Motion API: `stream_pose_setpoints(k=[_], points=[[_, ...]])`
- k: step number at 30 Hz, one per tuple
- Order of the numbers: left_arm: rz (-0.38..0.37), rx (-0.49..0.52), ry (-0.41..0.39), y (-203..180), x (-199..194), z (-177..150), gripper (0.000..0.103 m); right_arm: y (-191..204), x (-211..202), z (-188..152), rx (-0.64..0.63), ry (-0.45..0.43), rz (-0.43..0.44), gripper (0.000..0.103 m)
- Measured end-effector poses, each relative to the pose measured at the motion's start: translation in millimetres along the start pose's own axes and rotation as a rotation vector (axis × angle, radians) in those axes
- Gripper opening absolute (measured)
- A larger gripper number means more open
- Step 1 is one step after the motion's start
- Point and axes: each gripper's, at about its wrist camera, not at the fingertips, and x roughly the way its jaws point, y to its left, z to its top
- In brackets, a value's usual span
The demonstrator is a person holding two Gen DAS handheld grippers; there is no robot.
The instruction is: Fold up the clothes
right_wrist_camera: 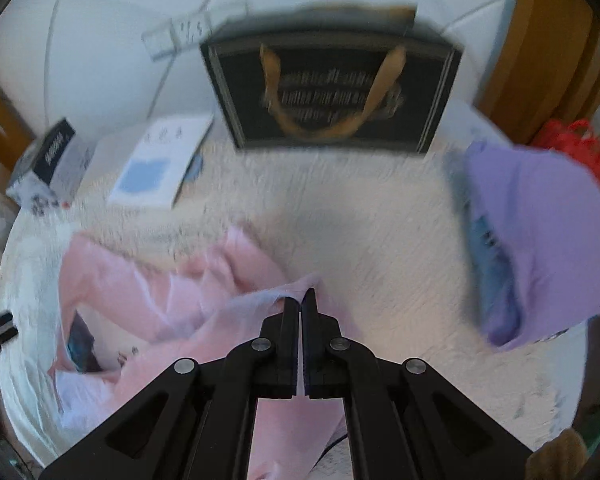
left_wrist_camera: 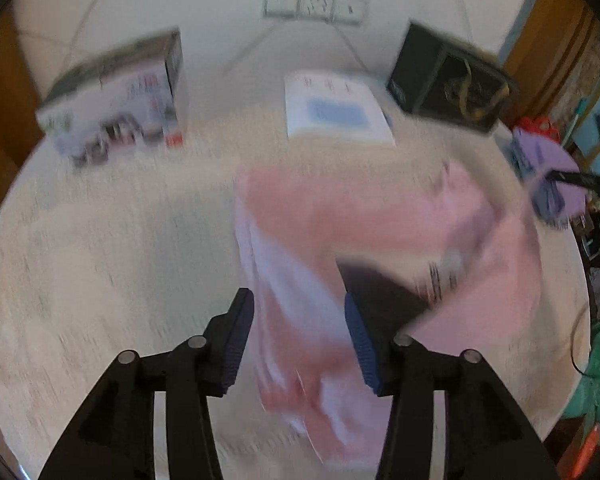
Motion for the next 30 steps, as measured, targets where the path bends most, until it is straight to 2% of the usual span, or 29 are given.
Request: stream_pose_setpoints(k=[5,8,13,15,16,17,19,22,25,28,30], points=[[-0.011,0.033,0.096,-23.5,10.3,-67.4,0.049,-1.2,6.7,-25.1,0.016,0.022,0.038,0.001],[-0.034,0.049,0.134,-31.3,15.8,-94.5,0.056,-3.0,-3.6,-33.7,0.026,0.009,0.048,0.001],[-0.016,0.076,0.151,-41.5,39.0,-105.4,0.057,-3.8,-21.4,-47.8,0.034,-0.006,0.056,0.001],[0.023,0.1,0.126,-45.2,50.1,-101.6,0.056,-3.9,-26.4,-52.2,0.039,-0.008,0.057,0.001],[0.047,0.101,0.133,-45.0,55.0,-99.4,0.027,-3.8,-28.8,-54.2,0.04,-0.011,0.056,0.001],[0.074,0.1,0.145,-44.4,59.8,-97.2,0.005,-4.3,-33.2,-56.9,0.04,-0.015,0.055,0.001],[0.067,0.071,0.107,-38.4,44.0,-89.6,0.003,-5.0,-45.2,-63.3,0.036,-0.028,0.054,0.001],[0.077,0.062,0.01,-31.1,-2.9,-75.2,0.003,-7.2,-79.2,-75.6,0.016,-0.079,0.052,0.001],[0.117,0.073,-0.102,-22.0,-54.4,-44.1,0.003,-11.2,-113.1,-75.8,0.003,-0.145,0.064,0.001],[0.149,0.095,-0.171,-15.4,-70.5,7.4,0.003,-11.9,-119.1,-50.9,-0.014,-0.184,0.084,0.001],[0.166,0.104,-0.185,-9.7,-63.4,45.5,0.003,-11.3,-111.2,-27.1,-0.025,-0.201,0.09,0.001]])
